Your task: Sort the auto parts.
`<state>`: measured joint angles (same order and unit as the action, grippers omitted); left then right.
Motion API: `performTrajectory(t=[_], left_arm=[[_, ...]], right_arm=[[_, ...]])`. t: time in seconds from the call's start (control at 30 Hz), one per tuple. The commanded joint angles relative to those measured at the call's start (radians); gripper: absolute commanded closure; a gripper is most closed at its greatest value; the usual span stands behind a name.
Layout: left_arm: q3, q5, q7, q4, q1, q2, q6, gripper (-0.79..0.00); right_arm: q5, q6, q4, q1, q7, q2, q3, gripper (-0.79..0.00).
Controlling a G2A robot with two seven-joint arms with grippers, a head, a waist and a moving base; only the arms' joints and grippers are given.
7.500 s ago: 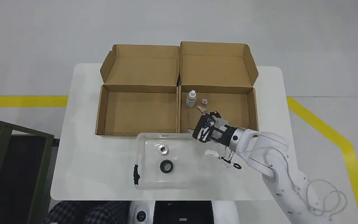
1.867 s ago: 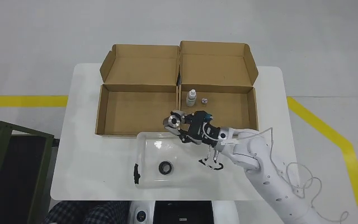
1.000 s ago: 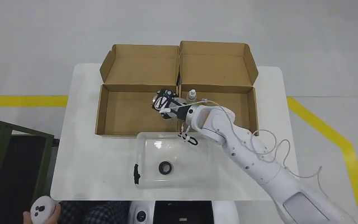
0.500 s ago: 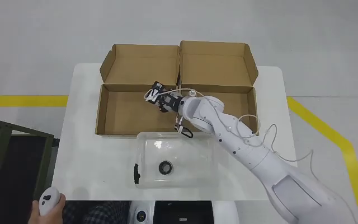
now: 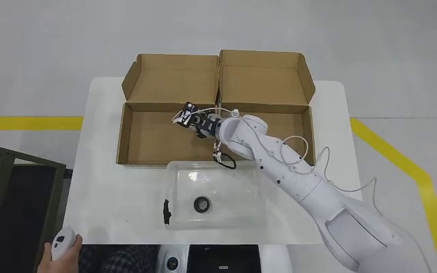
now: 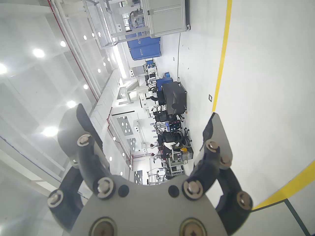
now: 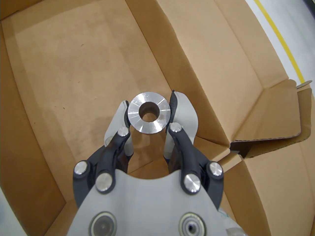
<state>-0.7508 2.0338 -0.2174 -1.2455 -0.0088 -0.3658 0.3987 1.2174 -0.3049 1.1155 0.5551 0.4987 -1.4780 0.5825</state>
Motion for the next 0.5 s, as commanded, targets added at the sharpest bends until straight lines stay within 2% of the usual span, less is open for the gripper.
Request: performTrajectory(t=[0.0, 0.17, 0.33, 0.47], left_arm=[[0.0, 0.0, 0.0, 0.0, 0.0, 0.0, 0.0, -0.785], [0.0, 0.0, 0.0, 0.0, 0.0, 0.0, 0.0, -0.785], [0.0, 0.0, 0.0, 0.0, 0.0, 0.0, 0.0, -0.785], [0.0, 0.0, 0.0, 0.0, 0.0, 0.0, 0.0, -0.785]], right_arm=[[0.006, -0.002, -0.003, -0.002, 0.006, -0.004, -0.002, -0.28], [0.018, -0.004, -0.01, -0.004, 0.017, -0.014, 0.002, -0.332], [0.023, -0.014, -0.003, -0.002, 0.021, -0.021, 0.011, -0.329], [0.041, -0.027, 0.054, 0.012, 0.015, -0.017, 0.028, -0.345]])
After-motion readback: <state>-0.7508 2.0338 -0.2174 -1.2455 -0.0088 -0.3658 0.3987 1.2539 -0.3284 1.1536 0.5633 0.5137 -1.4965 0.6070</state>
